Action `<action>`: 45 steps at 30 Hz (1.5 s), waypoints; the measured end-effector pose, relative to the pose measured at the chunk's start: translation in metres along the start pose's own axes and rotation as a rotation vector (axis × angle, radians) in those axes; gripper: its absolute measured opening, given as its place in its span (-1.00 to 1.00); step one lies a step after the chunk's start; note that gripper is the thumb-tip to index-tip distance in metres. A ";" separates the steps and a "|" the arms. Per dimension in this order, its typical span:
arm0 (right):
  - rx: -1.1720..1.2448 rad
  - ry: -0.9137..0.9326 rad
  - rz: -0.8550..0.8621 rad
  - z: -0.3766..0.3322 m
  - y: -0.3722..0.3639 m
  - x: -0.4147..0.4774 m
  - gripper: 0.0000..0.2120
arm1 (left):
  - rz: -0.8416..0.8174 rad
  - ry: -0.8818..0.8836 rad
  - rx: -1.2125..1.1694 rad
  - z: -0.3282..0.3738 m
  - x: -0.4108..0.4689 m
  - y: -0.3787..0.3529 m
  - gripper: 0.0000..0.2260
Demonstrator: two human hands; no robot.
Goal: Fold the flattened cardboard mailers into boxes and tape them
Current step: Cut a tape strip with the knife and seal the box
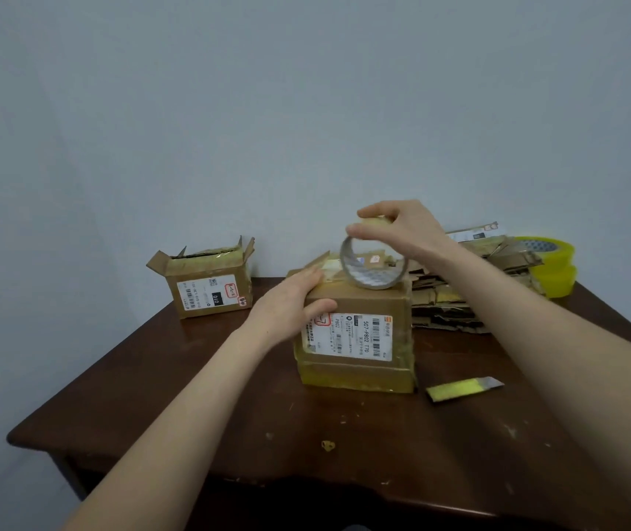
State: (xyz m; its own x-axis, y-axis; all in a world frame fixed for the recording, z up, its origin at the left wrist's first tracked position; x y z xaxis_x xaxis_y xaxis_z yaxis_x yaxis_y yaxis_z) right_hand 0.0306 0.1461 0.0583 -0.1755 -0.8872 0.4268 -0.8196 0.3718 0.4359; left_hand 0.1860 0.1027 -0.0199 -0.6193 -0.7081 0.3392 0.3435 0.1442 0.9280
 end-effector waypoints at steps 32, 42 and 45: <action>0.479 -0.334 0.180 0.084 0.076 -0.037 -0.72 | -0.015 -0.140 0.266 0.078 0.038 -0.031 -0.21; 0.082 -0.422 0.142 0.131 0.109 -0.061 -0.69 | -0.058 -0.155 0.298 0.078 0.039 -0.034 -0.33; 0.031 -0.400 0.100 0.133 0.091 -0.068 -0.69 | -0.080 -0.094 0.298 0.082 0.037 -0.032 -0.31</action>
State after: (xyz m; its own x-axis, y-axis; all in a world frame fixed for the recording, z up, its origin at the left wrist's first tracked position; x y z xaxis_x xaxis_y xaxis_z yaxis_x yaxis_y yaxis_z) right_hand -0.1044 0.2034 -0.0368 -0.4484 -0.8855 0.1216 -0.8028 0.4588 0.3807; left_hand 0.0942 0.1288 -0.0249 -0.7031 -0.6607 0.2629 0.0774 0.2964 0.9519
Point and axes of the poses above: each hand's wrist, its own x-axis towards the middle knuckle, its own y-axis out of the back of the hand, z = x × y, the point moved 10 cm from there along x, towards the middle knuckle, and after that the axes turned 5 degrees about x, right-handed, at the moved point
